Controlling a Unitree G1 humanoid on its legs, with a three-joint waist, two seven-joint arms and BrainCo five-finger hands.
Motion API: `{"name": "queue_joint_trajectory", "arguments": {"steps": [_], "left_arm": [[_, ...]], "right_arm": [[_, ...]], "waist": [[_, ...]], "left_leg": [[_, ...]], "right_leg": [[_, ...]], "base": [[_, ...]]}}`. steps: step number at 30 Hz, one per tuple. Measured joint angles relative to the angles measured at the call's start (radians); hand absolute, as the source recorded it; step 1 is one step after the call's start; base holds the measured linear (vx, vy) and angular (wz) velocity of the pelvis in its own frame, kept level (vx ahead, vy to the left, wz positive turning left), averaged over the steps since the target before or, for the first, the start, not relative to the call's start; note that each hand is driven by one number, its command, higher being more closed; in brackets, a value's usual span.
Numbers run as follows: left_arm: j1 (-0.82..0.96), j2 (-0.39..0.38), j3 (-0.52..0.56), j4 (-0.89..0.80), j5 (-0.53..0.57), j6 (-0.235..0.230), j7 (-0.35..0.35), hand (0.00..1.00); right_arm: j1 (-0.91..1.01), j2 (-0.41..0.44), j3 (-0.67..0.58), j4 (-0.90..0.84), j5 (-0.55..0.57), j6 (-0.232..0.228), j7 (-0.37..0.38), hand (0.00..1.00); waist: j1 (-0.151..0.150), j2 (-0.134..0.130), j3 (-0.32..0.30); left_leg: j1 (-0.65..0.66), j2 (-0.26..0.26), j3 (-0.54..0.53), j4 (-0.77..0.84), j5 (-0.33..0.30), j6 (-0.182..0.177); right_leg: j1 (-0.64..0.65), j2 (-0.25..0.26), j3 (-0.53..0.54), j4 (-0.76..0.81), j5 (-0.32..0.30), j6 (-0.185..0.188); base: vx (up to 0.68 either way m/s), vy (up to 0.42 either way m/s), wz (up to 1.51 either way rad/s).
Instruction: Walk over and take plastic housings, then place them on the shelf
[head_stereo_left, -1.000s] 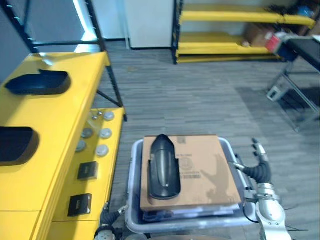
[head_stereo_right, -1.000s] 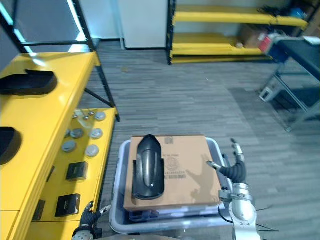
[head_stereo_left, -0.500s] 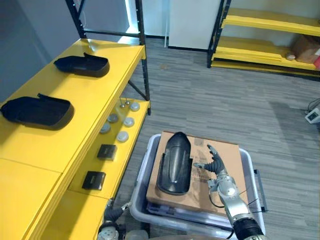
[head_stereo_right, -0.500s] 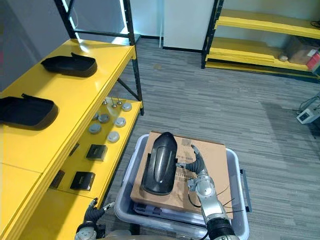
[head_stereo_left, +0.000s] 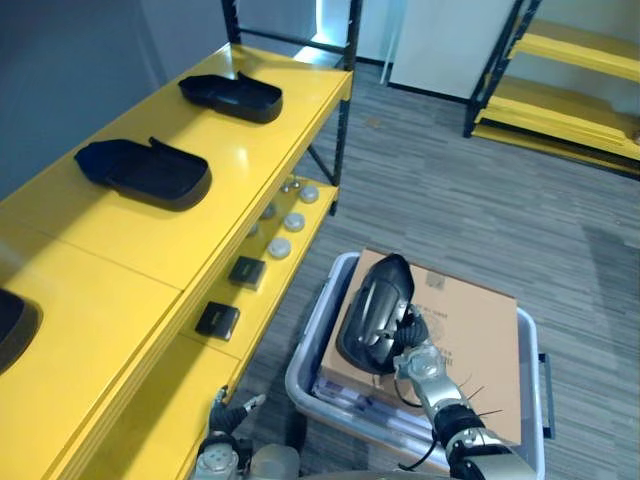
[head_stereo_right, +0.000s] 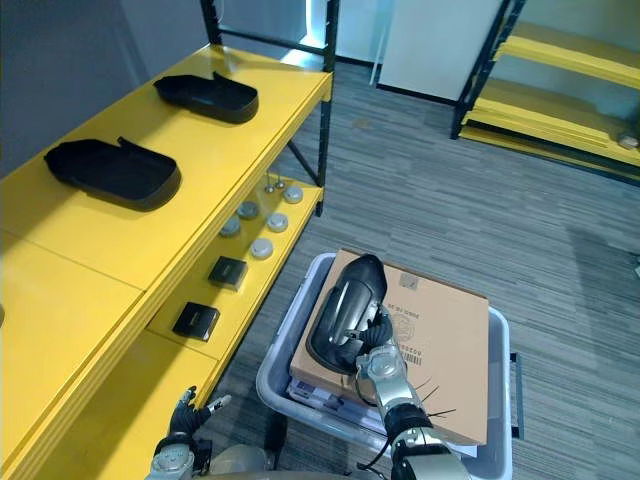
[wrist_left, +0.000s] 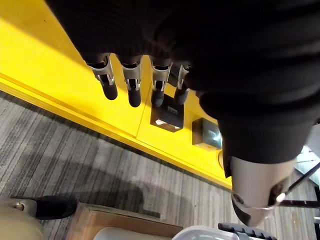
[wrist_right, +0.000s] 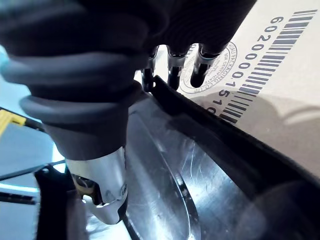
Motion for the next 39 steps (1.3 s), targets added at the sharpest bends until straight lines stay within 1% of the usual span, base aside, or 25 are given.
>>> {"name": "queue_joint_trajectory", "arguments": {"steps": [3, 7, 8, 9, 12, 16, 22, 28, 32, 34, 36, 39], "left_arm": [[-0.017, 0.001, -0.014, 0.001, 0.0, 0.003, 0.01, 0.0], [-0.026, -0.004, -0.028, 0.003, 0.0, 0.004, 0.01, 0.0], [-0.025, -0.004, -0.028, 0.007, 0.0, 0.004, 0.01, 0.0], [-0.024, -0.004, -0.028, 0.016, 0.0, 0.005, 0.011, 0.0], [-0.026, -0.003, -0.037, 0.026, 0.0, 0.005, 0.011, 0.0], [-0.033, -0.002, -0.04, 0.034, -0.001, 0.005, 0.01, 0.0], [-0.049, -0.001, -0.058, 0.049, -0.001, 0.006, 0.008, 0.0], [-0.054, -0.002, -0.059, 0.049, -0.001, 0.006, 0.006, 0.0], [-0.053, -0.002, -0.058, 0.049, -0.002, 0.006, 0.006, 0.0], [-0.052, -0.002, -0.058, 0.049, -0.007, 0.006, 0.006, 0.0], [-0.051, -0.002, -0.055, 0.047, -0.013, 0.006, 0.007, 0.0], [-0.034, -0.004, -0.046, 0.018, -0.03, 0.006, 0.008, 0.0]], "right_arm": [[-0.003, -0.001, 0.0, -0.001, 0.013, 0.0, -0.021, 0.0], [-0.014, 0.001, 0.001, -0.001, 0.014, -0.003, -0.022, 0.0], [-0.014, 0.002, 0.001, -0.001, 0.014, -0.003, -0.022, 1.0], [-0.017, 0.002, 0.002, -0.001, 0.014, -0.004, -0.022, 1.0], [-0.029, 0.001, 0.001, -0.004, 0.012, -0.005, -0.022, 1.0], [-0.029, -0.036, 0.001, -0.005, 0.004, -0.002, 0.003, 1.0], [-0.027, -0.033, 0.004, 0.025, 0.003, 0.004, 0.041, 1.0], [-0.025, -0.028, 0.011, 0.023, 0.018, 0.004, 0.063, 1.0], [-0.02, -0.015, 0.011, 0.011, 0.035, 0.005, 0.063, 1.0], [0.001, -0.01, 0.018, -0.038, 0.037, 0.008, 0.062, 1.0], [0.056, -0.006, 0.045, -0.16, 0.037, 0.008, 0.062, 1.0], [0.123, 0.004, 0.05, -0.337, 0.036, 0.005, 0.06, 1.0]], "waist": [[-0.001, -0.009, 0.008], [-0.01, 0.0, 0.018], [-0.013, 0.003, 0.02], [-0.022, 0.008, 0.024], [-0.025, 0.013, 0.04], [-0.026, 0.012, 0.047], [-0.026, 0.008, 0.049], [-0.031, 0.004, 0.051], [-0.032, 0.004, 0.051], [-0.032, 0.004, 0.051], [-0.033, 0.004, 0.051], [-0.045, 0.004, 0.051]], "left_leg": [[-0.001, -0.005, -0.005, 0.0, 0.0, 0.0], [0.002, -0.006, 0.004, -0.002, 0.0, 0.0], [0.003, -0.006, 0.005, -0.005, 0.0, 0.0], [0.003, -0.006, 0.006, -0.007, 0.0, -0.001], [0.007, -0.004, 0.015, -0.007, -0.004, -0.005], [0.007, -0.004, 0.026, -0.008, -0.006, -0.004], [0.007, -0.006, 0.03, -0.006, -0.002, 0.001], [0.022, -0.01, 0.034, -0.002, -0.002, 0.001], [0.022, -0.009, 0.033, -0.003, -0.002, 0.001], [0.022, -0.009, 0.033, -0.007, -0.002, 0.001], [0.022, -0.01, 0.032, -0.007, -0.002, 0.001], [0.022, -0.01, 0.031, -0.007, -0.002, 0.001]], "right_leg": [[0.001, -0.003, -0.005, 0.0, 0.0, 0.0], [0.001, -0.009, -0.003, 0.003, 0.0, 0.0], [0.001, -0.009, -0.003, 0.004, 0.0, 0.001], [0.001, -0.01, -0.002, 0.005, 0.001, 0.002], [0.0, -0.011, 0.002, 0.004, 0.001, 0.003], [-0.003, -0.012, 0.016, 0.002, 0.001, 0.003], [-0.001, -0.012, 0.021, -0.003, 0.004, 0.007], [0.018, -0.015, 0.02, -0.008, 0.004, 0.007], [0.017, -0.015, 0.02, -0.007, 0.004, 0.007], [0.016, -0.016, 0.02, -0.002, 0.004, 0.007], [0.014, -0.018, 0.02, 0.003, 0.004, 0.008], [0.014, -0.019, 0.02, 0.004, 0.006, 0.011]], "base": [[0.04, -0.02, 0.06], [-0.03, 0.0, -0.05], [-0.09, 0.006, -0.01], [-0.08, 0.008, 0.0], [-0.07, 0.012, -0.07], [-0.04, 0.001, -0.07], [0.04, -0.028, -0.02], [0.03, -0.018, 0.0], [-0.05, -0.017, 0.01], [-0.07, -0.004, 0.02], [-0.07, 0.001, 0.01], [-0.05, -0.002, 0.01]]}}
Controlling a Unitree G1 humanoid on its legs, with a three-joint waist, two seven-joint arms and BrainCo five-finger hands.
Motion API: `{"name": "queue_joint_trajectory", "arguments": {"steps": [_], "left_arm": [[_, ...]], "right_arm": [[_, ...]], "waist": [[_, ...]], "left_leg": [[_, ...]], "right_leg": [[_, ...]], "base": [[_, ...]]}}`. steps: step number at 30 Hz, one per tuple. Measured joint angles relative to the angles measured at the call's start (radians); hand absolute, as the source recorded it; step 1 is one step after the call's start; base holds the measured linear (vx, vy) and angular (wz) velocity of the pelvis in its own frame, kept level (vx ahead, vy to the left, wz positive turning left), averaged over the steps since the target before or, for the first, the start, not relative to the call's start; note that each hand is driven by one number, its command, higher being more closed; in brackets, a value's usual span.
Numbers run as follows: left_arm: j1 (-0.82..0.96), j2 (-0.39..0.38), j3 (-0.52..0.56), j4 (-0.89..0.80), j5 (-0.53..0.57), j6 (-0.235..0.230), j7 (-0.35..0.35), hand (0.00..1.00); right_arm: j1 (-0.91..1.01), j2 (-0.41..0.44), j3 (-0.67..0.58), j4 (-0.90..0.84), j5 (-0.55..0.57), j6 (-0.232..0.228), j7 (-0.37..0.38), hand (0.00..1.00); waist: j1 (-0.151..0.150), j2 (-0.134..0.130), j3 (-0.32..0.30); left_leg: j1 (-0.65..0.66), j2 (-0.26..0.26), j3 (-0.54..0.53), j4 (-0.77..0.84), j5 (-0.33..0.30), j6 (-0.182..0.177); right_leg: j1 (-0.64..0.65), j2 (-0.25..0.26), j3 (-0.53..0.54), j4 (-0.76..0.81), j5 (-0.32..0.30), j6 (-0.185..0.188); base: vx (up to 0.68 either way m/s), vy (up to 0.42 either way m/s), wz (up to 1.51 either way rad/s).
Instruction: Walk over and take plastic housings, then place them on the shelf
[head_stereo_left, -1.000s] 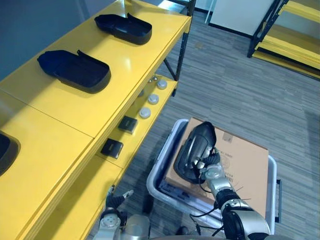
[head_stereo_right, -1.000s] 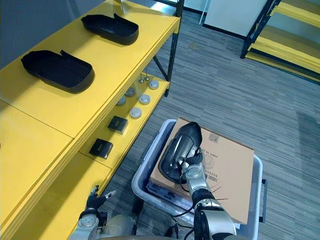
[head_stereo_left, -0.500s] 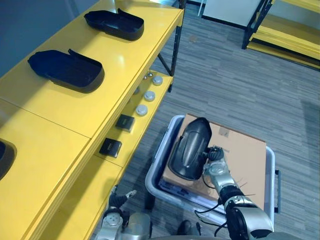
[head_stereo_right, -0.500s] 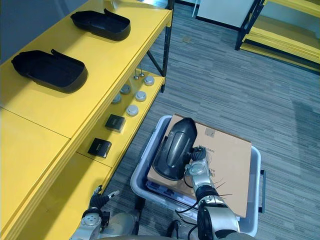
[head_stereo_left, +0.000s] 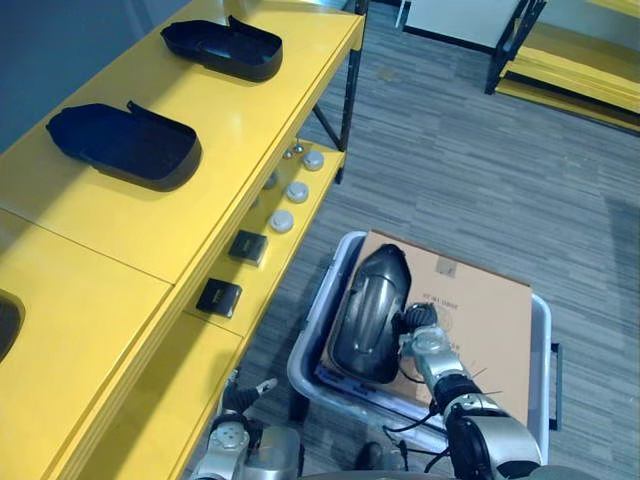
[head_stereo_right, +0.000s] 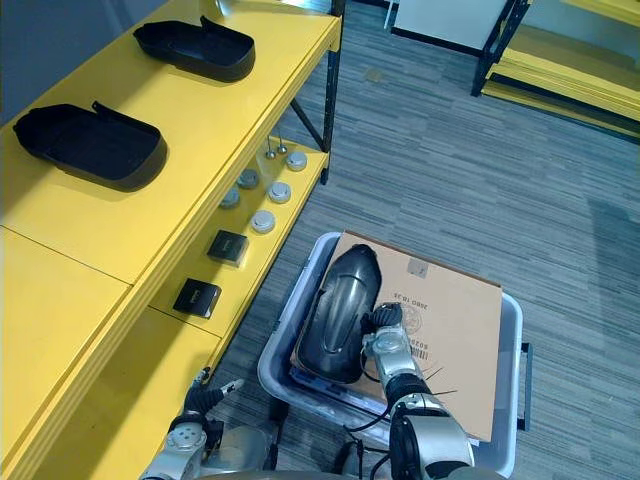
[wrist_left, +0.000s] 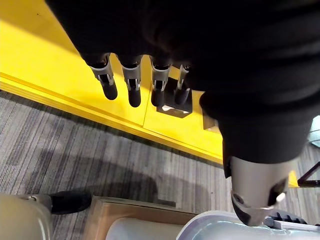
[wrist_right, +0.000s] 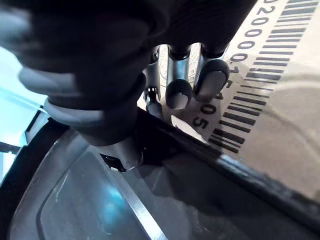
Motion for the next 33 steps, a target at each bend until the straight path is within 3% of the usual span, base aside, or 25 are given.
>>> {"name": "queue_joint_trajectory", "arguments": {"steps": [5, 8, 11, 19, 27, 33], "left_arm": [[0.046, -0.002, 0.031, -0.128, -0.016, -0.001, 0.013, 0.0], [0.085, -0.012, 0.03, -0.288, -0.018, -0.003, 0.026, 0.0], [0.111, -0.045, 0.032, -0.477, -0.017, -0.024, 0.028, 0.0], [0.116, -0.068, -0.029, -0.769, -0.017, -0.076, 0.027, 0.0], [0.092, -0.056, -0.172, -0.835, -0.011, -0.081, 0.024, 0.0], [0.029, -0.037, -0.235, -0.836, 0.054, -0.081, 0.024, 0.0]], "right_arm": [[0.1, -0.009, -0.011, -0.222, -0.001, -0.012, -0.043, 1.0], [0.148, -0.023, -0.012, -0.308, -0.002, -0.012, -0.05, 1.0], [0.182, -0.022, -0.011, -0.397, -0.004, -0.025, -0.069, 1.0], [0.194, -0.025, 0.029, -0.534, -0.029, -0.051, -0.08, 1.0], [0.185, -0.033, 0.154, -0.554, -0.042, -0.052, -0.075, 1.0], [0.173, -0.042, 0.228, -0.623, -0.033, -0.066, -0.056, 1.0]], "waist": [[-0.007, -0.001, -0.005], [-0.007, -0.001, -0.006], [-0.01, 0.003, -0.011], [-0.012, 0.006, -0.044], [-0.036, 0.025, -0.098], [-0.045, 0.031, -0.113]], "left_leg": [[-0.009, -0.001, -0.002, 0.005, -0.003, -0.005], [-0.012, -0.001, -0.003, 0.006, -0.001, -0.001], [-0.009, -0.003, -0.01, 0.007, 0.001, 0.001], [0.012, -0.002, -0.01, 0.008, 0.0, 0.001], [0.03, 0.004, 0.021, 0.007, -0.003, 0.005], [0.037, 0.021, 0.059, 0.007, -0.005, 0.008]], "right_leg": [[-0.011, -0.001, 0.001, 0.004, 0.0, 0.001], [-0.017, -0.002, 0.001, 0.014, -0.004, -0.001], [-0.018, -0.006, 0.0, 0.021, -0.01, -0.003], [-0.012, -0.008, 0.006, 0.034, -0.02, -0.006], [-0.015, -0.009, 0.039, 0.042, -0.019, -0.006], [-0.033, 0.002, 0.085, 0.049, -0.013, -0.016]], "base": [[-0.01, -0.001, 0.0], [0.0, 0.0, 0.0], [0.01, -0.022, 0.0], [-0.02, -0.023, -0.02], [-0.04, -0.01, -0.12], [-0.05, -0.014, -0.21]]}}
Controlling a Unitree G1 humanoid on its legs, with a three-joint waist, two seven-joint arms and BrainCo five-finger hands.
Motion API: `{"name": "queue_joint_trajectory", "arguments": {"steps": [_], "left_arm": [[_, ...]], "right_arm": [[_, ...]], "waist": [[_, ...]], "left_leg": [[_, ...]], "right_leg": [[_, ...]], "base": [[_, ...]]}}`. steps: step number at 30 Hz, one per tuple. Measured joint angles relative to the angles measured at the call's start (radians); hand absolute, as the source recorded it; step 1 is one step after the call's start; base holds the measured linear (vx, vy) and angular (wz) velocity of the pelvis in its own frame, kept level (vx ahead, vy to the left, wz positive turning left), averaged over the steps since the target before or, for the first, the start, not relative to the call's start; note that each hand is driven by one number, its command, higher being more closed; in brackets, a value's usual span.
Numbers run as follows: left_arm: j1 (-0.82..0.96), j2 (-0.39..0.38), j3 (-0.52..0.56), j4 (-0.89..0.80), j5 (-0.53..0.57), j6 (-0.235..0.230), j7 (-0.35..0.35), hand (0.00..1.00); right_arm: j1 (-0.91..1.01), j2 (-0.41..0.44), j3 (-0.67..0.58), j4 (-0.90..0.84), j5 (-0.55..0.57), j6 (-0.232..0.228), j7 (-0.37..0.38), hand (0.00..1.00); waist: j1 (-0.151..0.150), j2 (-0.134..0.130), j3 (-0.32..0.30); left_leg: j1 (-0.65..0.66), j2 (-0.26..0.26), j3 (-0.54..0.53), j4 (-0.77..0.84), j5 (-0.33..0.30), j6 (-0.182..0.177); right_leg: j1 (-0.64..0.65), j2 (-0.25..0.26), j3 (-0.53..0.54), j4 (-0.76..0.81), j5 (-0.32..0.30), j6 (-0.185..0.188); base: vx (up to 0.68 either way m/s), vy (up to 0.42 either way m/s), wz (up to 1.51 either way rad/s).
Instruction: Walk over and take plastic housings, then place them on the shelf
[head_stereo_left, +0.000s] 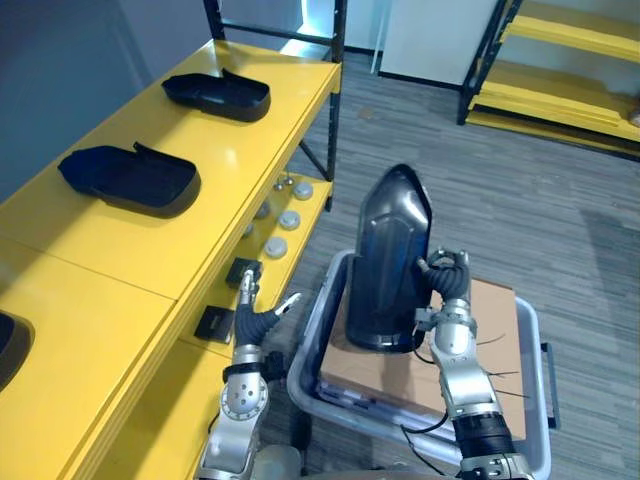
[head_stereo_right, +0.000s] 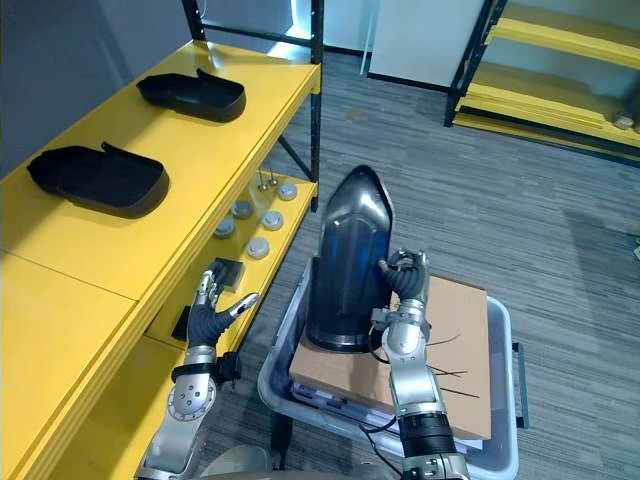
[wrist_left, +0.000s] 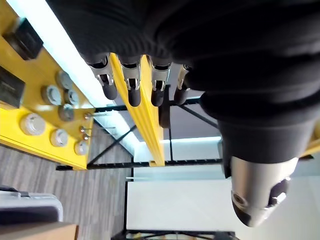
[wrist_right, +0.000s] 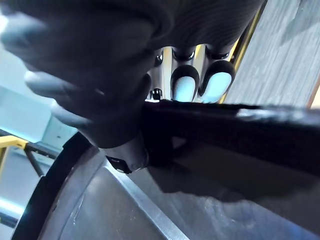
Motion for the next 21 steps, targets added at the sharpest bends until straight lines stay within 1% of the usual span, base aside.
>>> {"name": "queue_joint_trajectory", "arguments": {"steps": [1, 3, 7, 9, 13, 14, 17, 19, 21], "left_arm": [[-0.008, 0.0, -0.012, 0.0, 0.017, 0.0, 0.001, 0.0], [-0.015, 0.001, -0.03, 0.0, 0.035, 0.001, 0.0, 0.0], [-0.047, 0.001, -0.072, 0.002, 0.055, 0.002, -0.001, 0.0], [-0.064, -0.001, -0.092, 0.003, 0.052, 0.002, -0.001, 0.0], [-0.073, 0.0, -0.109, 0.016, -0.008, 0.003, 0.005, 0.0], [-0.079, 0.0, -0.112, 0.025, -0.016, 0.003, 0.007, 1.0], [-0.089, 0.002, -0.113, 0.035, -0.04, 0.006, 0.029, 1.0], [-0.089, 0.018, -0.121, 0.035, -0.062, 0.006, 0.046, 1.0], [-0.089, 0.029, -0.123, 0.035, -0.064, 0.006, 0.054, 1.0]], "right_arm": [[-0.002, 0.0, 0.008, -0.013, 0.007, -0.018, 0.0, 1.0], [-0.018, 0.001, 0.033, -0.013, 0.02, -0.026, 0.009, 1.0], [-0.022, 0.0, 0.087, -0.027, 0.038, -0.032, 0.022, 1.0], [-0.022, 0.001, 0.117, -0.053, 0.041, -0.032, 0.027, 1.0], [-0.022, 0.0, 0.14, -0.089, 0.051, -0.043, 0.031, 1.0], [-0.022, 0.0, 0.14, -0.089, 0.052, -0.043, 0.031, 1.0], [-0.022, -0.002, 0.155, -0.089, 0.066, -0.045, 0.031, 1.0], [-0.022, -0.009, 0.169, -0.089, 0.068, -0.045, 0.031, 1.0], [-0.022, -0.022, 0.182, -0.089, 0.068, -0.045, 0.031, 1.0]], "waist": [[-0.009, 0.0, -0.004], [-0.018, 0.001, -0.015], [-0.018, 0.002, -0.026], [-0.018, 0.003, -0.027], [-0.02, 0.011, -0.039], [-0.02, 0.012, -0.041], [-0.02, 0.012, -0.048], [-0.019, 0.014, -0.067], [-0.019, 0.013, -0.074]], "left_leg": [[0.0, 0.001, 0.001, 0.0, 0.0, 0.0], [0.002, 0.003, 0.009, 0.0, 0.0, 0.0], [0.01, 0.01, 0.03, 0.0, -0.004, -0.001], [0.01, 0.015, 0.037, 0.0, -0.005, -0.001], [0.009, 0.019, 0.051, 0.0, -0.005, -0.002], [0.009, 0.019, 0.051, 0.0, -0.005, -0.002], [0.008, 0.021, 0.054, 0.0, -0.005, -0.002], [0.0, 0.023, 0.062, -0.001, -0.005, -0.002], [0.0, 0.024, 0.064, -0.001, -0.005, -0.002]], "right_leg": [[0.0, 0.001, 0.001, 0.0, 0.0, 0.0], [-0.002, 0.002, 0.008, -0.001, 0.002, -0.002], [-0.002, 0.008, 0.032, -0.006, 0.006, -0.005], [-0.001, 0.015, 0.038, -0.017, 0.015, -0.008], [-0.002, 0.02, 0.053, -0.034, 0.028, -0.007], [-0.002, 0.02, 0.054, -0.034, 0.028, -0.007], [-0.006, 0.021, 0.057, -0.034, 0.029, -0.007], [-0.017, 0.023, 0.06, -0.035, 0.033, -0.008], [-0.017, 0.024, 0.062, -0.038, 0.035, -0.009]], "base": [[-0.03, -0.014, -0.04], [-0.02, -0.015, -0.11], [-0.02, -0.017, -0.16], [-0.02, -0.022, -0.13], [-0.02, -0.012, -0.12], [0.0, 0.0, 0.0], [-0.02, -0.002, -0.03], [-0.03, -0.004, -0.09], [-0.01, -0.002, -0.06]]}}
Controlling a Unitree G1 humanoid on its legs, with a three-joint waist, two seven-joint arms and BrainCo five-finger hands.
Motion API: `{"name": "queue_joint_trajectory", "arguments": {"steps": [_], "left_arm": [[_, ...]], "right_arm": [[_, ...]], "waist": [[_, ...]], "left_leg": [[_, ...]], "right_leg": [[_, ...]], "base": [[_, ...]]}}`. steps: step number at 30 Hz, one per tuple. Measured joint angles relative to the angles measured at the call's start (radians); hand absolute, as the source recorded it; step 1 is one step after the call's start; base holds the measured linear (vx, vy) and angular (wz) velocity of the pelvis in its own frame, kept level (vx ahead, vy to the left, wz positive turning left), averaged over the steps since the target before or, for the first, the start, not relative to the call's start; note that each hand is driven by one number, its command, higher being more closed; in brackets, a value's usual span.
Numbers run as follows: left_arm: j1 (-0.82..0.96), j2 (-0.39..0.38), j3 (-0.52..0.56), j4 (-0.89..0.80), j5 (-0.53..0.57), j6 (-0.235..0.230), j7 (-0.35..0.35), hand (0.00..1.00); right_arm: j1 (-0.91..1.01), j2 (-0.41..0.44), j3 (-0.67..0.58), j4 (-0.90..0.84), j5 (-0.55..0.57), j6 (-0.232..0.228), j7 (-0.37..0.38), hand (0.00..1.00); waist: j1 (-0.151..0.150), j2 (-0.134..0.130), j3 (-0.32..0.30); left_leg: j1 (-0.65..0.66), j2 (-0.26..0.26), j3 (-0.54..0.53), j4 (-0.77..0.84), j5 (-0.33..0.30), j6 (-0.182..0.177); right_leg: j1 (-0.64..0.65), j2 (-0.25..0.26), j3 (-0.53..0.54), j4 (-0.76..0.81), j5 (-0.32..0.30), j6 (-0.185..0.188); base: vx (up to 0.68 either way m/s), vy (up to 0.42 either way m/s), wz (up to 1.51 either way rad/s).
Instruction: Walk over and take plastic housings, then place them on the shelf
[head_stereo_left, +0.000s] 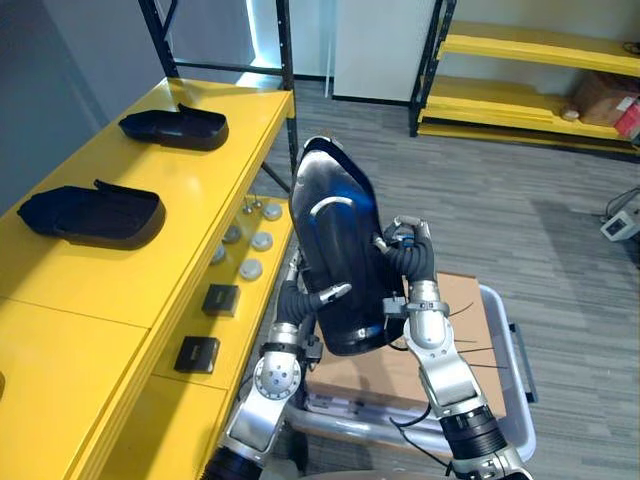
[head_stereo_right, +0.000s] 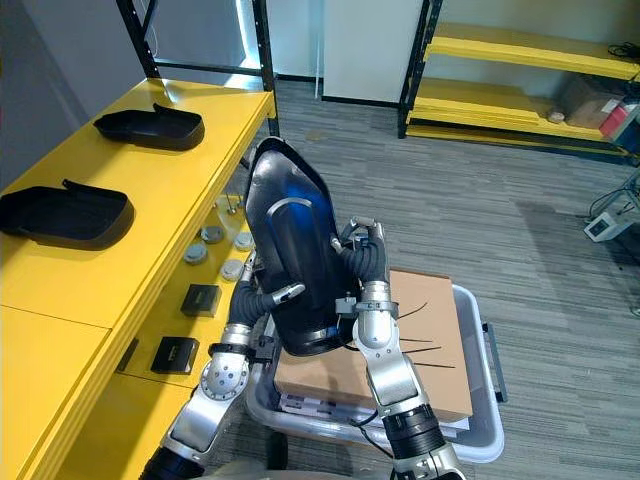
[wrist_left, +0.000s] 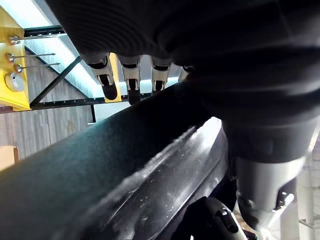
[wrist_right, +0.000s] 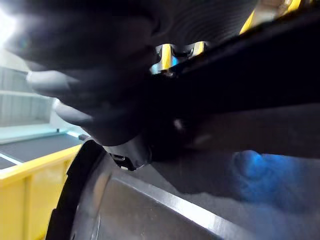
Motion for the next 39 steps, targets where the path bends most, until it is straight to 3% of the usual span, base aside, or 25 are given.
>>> {"name": "queue_joint_trajectory", "arguments": {"steps": [4, 5, 9, 20, 27, 32, 39], "left_arm": [[0.0, 0.009, -0.003, 0.0, -0.017, 0.005, 0.02, 1.0], [0.0, 0.009, -0.003, 0.0, -0.019, 0.006, 0.026, 1.0], [0.0, 0.01, 0.006, 0.0, -0.035, 0.025, 0.058, 1.0], [-0.004, 0.01, 0.064, -0.003, -0.035, 0.045, 0.06, 1.0], [-0.04, 0.009, 0.102, -0.045, -0.036, 0.046, 0.047, 1.0], [-0.04, 0.008, 0.115, -0.051, -0.036, 0.043, 0.019, 1.0], [-0.002, 0.006, 0.232, -0.051, -0.037, 0.034, 0.008, 1.0]], "right_arm": [[0.0, -0.021, 0.024, 0.0, 0.002, -0.007, 0.0, 1.0], [0.002, -0.022, 0.026, 0.0, 0.002, -0.009, 0.0, 0.0], [0.017, -0.059, 0.076, -0.01, 0.022, -0.018, 0.0, 0.0], [0.056, -0.108, 0.131, -0.039, 0.124, -0.076, 0.045, 0.0], [0.056, -0.22, 0.119, -0.129, 0.29, -0.115, 0.162, 0.0], [0.057, -0.259, -0.006, -0.215, 0.408, -0.158, 0.209, 0.0], [0.098, -0.289, -0.337, -0.315, 0.52, -0.243, 0.208, 0.0]], "waist": [[0.0, 0.0, -0.004], [-0.001, 0.0, -0.004], [-0.005, 0.001, -0.026], [-0.02, 0.0, -0.05], [-0.027, 0.0, -0.05], [-0.027, 0.0, -0.049], [-0.052, 0.001, -0.049]], "left_leg": [[0.0, 0.005, 0.013, 0.0, 0.0, 0.0], [0.0, 0.005, 0.013, 0.0, 0.0, 0.0], [-0.003, 0.005, 0.015, 0.0, 0.0, 0.0], [0.001, 0.008, 0.024, 0.0, 0.0, 0.0], [0.004, 0.012, 0.049, -0.001, 0.0, 0.0], [0.004, 0.017, 0.064, -0.002, 0.0, 0.0], [0.0, 0.018, 0.071, -0.006, -0.001, 0.0]], "right_leg": [[0.0, 0.01, 0.02, -0.016, 0.017, -0.004], [0.0, 0.01, 0.02, -0.018, 0.017, -0.004], [0.0, 0.01, 0.021, -0.027, 0.02, -0.003], [0.0, 0.011, 0.026, -0.028, 0.022, -0.006], [-0.01, 0.012, 0.051, -0.029, 0.03, -0.007], [-0.015, 0.015, 0.068, -0.03, 0.035, -0.009], [-0.015, 0.018, 0.072, -0.048, 0.045, -0.005]], "base": [[-0.03, 0.0, -0.11], [-0.03, -0.004, -0.05], [-0.01, 0.001, -0.01], [-0.01, -0.001, -0.02], [-0.02, 0.006, -0.1], [-0.01, 0.004, -0.08], [-0.01, 0.002, -0.02]]}}
